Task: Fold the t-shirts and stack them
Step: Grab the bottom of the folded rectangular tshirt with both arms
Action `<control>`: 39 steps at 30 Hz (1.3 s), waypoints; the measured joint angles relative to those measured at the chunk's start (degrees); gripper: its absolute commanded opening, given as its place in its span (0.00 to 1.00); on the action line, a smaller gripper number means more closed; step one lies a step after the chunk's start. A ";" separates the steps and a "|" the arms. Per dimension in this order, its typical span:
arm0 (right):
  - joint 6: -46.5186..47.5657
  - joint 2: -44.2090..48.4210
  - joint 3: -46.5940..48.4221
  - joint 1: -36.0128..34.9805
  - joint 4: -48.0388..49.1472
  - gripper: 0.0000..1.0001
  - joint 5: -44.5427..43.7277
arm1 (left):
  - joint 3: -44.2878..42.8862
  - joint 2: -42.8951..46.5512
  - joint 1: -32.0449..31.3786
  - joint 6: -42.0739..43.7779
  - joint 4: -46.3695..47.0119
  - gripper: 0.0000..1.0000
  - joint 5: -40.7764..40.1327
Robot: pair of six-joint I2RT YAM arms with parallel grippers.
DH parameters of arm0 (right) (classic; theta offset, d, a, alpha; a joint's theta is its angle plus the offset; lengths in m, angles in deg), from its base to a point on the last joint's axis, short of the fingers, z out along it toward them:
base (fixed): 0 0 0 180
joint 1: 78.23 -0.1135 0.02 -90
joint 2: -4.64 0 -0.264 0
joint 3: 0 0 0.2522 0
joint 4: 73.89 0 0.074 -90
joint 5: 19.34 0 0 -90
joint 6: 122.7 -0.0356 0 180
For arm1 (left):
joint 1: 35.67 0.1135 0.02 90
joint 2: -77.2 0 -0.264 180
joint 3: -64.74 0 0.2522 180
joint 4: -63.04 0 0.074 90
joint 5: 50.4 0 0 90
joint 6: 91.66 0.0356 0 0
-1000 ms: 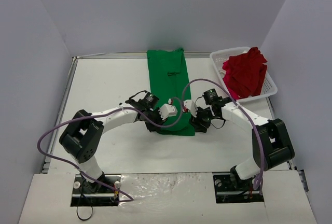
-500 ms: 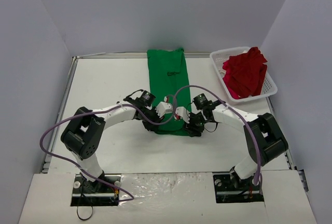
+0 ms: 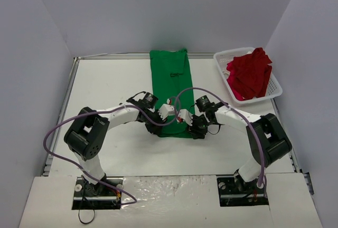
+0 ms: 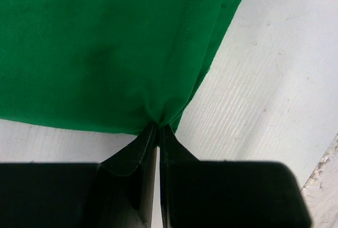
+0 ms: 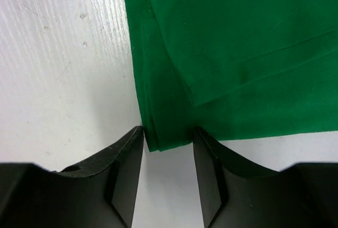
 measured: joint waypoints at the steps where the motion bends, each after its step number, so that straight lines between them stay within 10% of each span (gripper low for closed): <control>1: 0.02 -0.11 0.04 -0.02 0.07 0.36 -0.02 | -0.02 -0.02 0.02 0.00 -0.07 0.02 0.02; 10: -0.20 -1.57 1.51 -0.55 1.09 0.06 -1.31 | -0.24 -0.04 1.22 0.17 -1.22 0.02 0.92; 39: 1.53 11.56 10.91 -2.73 -23.08 0.00 2.40 | -11.37 8.81 2.40 22.12 -32.65 0.02 12.28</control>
